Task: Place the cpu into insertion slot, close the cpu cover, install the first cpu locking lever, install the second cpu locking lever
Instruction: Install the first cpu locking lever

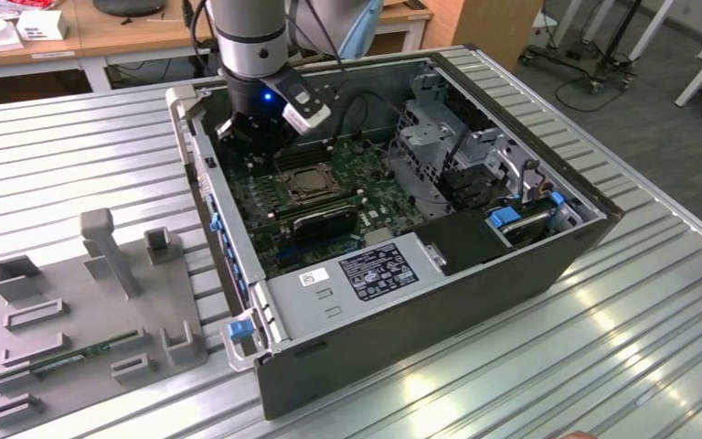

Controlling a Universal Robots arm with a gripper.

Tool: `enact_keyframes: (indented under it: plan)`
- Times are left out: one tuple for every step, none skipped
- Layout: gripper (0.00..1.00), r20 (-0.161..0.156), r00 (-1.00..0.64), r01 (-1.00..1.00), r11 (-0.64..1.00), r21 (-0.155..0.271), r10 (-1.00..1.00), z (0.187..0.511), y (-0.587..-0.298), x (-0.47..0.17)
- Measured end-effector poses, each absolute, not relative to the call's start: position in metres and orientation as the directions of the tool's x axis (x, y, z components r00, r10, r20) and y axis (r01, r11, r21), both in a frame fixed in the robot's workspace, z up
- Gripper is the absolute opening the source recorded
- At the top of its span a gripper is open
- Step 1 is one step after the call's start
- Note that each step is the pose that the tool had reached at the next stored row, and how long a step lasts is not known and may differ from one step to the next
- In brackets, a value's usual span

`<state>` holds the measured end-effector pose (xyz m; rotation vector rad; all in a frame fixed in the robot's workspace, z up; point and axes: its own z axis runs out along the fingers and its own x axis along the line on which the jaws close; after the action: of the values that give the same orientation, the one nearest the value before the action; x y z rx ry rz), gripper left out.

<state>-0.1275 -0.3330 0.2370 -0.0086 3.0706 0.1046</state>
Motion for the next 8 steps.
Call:
enact_keyframes:
  plan:
    - [0.11,-0.072,-0.997,-0.008,0.997,0.078,-0.002,0.2370,-0.3330,-0.1281]
    - [0.11,-0.074,-0.997,-0.008,0.996,0.091,-0.002,0.2370,-0.3330,-0.1286]
    - [0.11,-0.077,-0.997,-0.009,0.995,0.104,-0.001,0.2370,-0.3330,-0.1291]
    - [0.11,-0.079,-0.997,-0.009,0.993,0.116,0.000,0.2369,-0.3330,-0.1296]
    - [0.11,-0.082,-0.997,-0.009,0.992,0.128,0.001,0.2369,-0.3330,-0.1299]
    - [0.11,-0.083,-0.997,-0.009,0.990,0.138,0.002,0.2370,-0.3330,-0.1302]
    - [0.11,-0.085,-0.996,-0.010,0.989,0.147,0.003,0.2370,-0.3330,-0.1304]
    - [0.11,-0.086,-0.996,-0.010,0.988,0.154,0.004,0.2369,-0.3330,-0.1306]
